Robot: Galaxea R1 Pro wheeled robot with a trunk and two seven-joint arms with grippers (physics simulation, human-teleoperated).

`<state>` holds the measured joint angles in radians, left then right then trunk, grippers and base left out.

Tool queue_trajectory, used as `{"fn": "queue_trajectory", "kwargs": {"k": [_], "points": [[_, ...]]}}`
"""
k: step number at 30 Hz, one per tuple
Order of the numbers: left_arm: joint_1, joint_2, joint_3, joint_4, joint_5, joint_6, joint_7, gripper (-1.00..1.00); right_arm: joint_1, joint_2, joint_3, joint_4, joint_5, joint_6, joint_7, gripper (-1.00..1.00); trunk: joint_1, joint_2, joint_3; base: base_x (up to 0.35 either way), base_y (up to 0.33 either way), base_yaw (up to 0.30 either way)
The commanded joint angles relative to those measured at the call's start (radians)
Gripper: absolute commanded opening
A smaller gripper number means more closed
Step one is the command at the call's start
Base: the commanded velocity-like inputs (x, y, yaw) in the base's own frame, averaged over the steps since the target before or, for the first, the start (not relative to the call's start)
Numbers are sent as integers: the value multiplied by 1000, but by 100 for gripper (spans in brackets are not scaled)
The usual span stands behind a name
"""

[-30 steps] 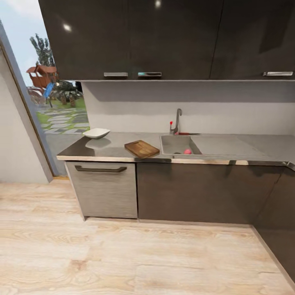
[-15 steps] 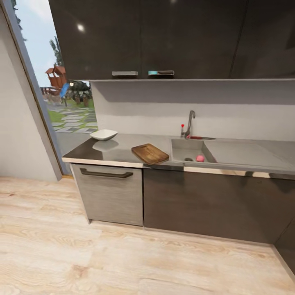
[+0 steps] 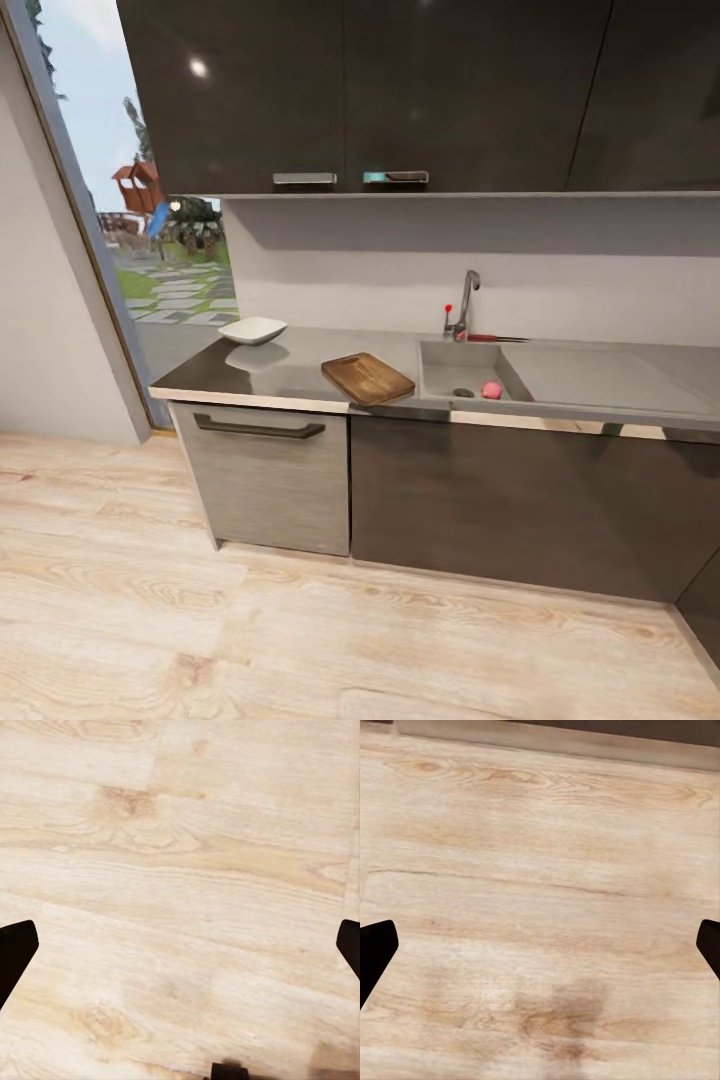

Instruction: In the kitchen, take the Vidalia onion out of the sink, dice it on the chopping board with the paring knife, put the diced onion into the bowl on the countertop, then place both the paring knife and the chopping board into the sink.

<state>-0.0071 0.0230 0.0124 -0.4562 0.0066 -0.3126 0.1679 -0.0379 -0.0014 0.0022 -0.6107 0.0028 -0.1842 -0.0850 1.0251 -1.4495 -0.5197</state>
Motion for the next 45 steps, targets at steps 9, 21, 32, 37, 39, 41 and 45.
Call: {"fn": "queue_trajectory", "kwargs": {"k": [9, 21, 32, 37, 39, 41, 45], "points": [[-1, 0, -3, 9, -5, -2, 0, 100, -1, 1, 0, 0, -1, -33, -2, 100, 0, 0, -1, 13, 1, 0], [-1, 3, -3, 10, -5, -2, -2, 100, -1, 3, 1, 2, -3, -44, -2, 100, 0, 0, 3, 253, 116, -49], [-1, -1, -5, 35, -6, -2, -1, 100, -1, 2, -1, 2, -2, -46, -2, 100, 0, 0, 3, 107, 66, -7], [-1, 1, -3, 38, -4, -2, -1, 100, -1, 3, -1, 3, -4, -45, -4, 100, 0, 0, 3, 2, 1, 0], [-1, 5, -2, 39, -3, -2, -1, 100, -1, 6, 0, 9, -4, -45, -3, 100, 0, 0, 3, 0, 0, 0], [-1, 19, -3, 51, -3, -2, -1, 100, -1, 10, 2, 16, -4, -41, -4, 100, 0, 0, 3, 0, 0, 0], [-1, 21, -3, 68, -6, -2, 0, 100, 0, 12, 2, 46, -5, -43, -3, 100, 0, 0, 3, 0, 0, 0]]}}
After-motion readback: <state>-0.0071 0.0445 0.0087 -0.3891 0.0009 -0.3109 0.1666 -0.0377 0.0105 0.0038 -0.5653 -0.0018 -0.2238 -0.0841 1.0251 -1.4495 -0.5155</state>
